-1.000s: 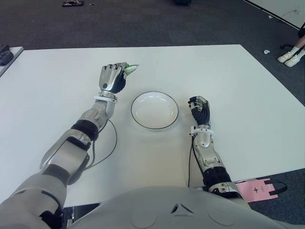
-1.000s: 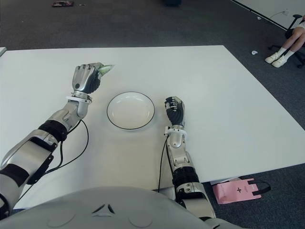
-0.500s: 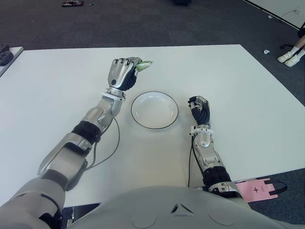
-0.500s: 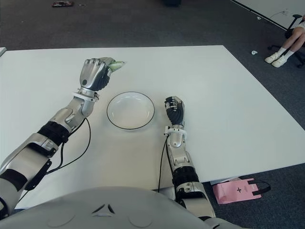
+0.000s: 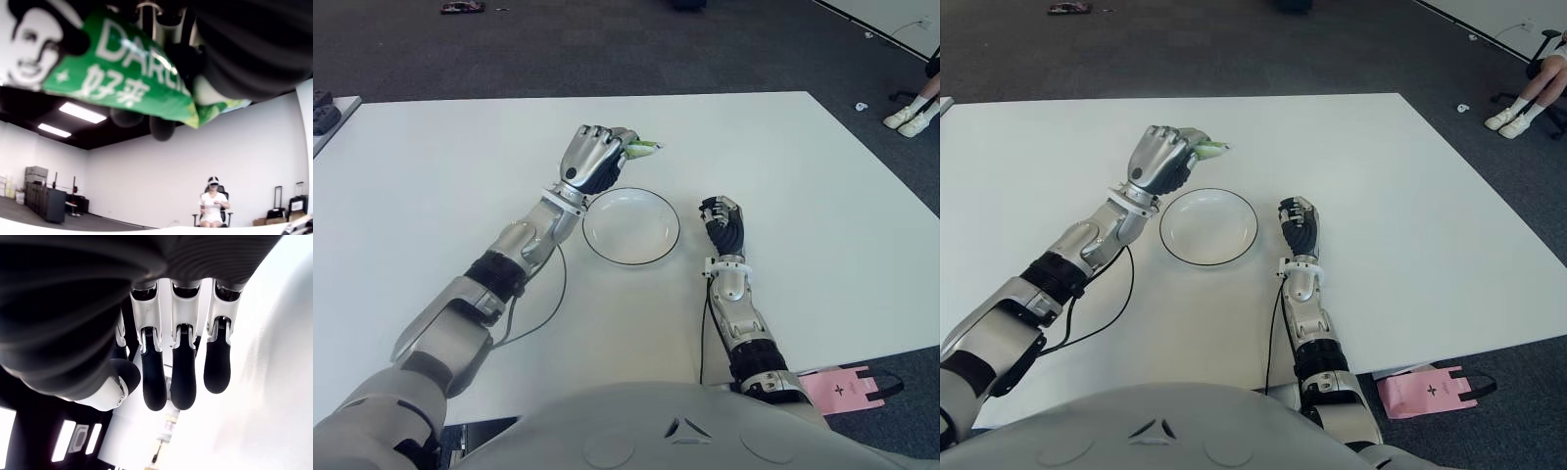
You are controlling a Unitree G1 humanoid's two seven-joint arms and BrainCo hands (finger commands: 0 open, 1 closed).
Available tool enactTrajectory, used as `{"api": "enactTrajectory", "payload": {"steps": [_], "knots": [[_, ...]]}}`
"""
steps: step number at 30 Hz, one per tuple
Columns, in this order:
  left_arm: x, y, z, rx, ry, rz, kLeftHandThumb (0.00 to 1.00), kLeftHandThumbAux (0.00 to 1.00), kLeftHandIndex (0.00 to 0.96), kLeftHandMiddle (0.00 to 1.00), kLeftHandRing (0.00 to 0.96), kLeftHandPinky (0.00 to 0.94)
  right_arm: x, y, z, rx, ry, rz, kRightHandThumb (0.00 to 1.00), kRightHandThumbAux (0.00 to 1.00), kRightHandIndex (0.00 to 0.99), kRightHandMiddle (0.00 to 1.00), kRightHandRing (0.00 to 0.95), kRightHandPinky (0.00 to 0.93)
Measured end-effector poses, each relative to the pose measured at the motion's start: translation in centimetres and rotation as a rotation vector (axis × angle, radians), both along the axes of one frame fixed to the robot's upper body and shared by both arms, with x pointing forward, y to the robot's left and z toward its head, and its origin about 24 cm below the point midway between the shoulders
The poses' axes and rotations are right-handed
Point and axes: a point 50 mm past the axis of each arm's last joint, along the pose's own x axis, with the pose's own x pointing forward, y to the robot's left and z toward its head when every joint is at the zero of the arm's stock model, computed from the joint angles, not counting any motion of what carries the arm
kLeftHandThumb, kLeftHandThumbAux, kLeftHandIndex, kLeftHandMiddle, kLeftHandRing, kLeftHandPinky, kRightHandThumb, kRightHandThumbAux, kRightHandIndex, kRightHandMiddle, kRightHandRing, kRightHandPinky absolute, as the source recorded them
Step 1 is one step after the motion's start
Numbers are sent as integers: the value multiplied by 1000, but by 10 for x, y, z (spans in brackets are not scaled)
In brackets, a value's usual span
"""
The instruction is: Put the toothpaste on the table into the plate.
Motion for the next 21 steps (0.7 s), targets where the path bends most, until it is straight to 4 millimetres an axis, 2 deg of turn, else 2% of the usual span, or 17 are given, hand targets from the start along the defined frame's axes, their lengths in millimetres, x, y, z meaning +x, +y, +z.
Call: {"api": "enactTrajectory", "payload": {"steps": [13,21], "knots": [[-4,-17,-21,98,64,-136,850,669,398,552,872,889,0,0,0,8,0,-6,704,731,421,487,497,524],[-7,-21,-33,195,167,-201,850,670,399,555,882,898,0,0,0,8,-1,-8,704,731,421,488,496,523]]}}
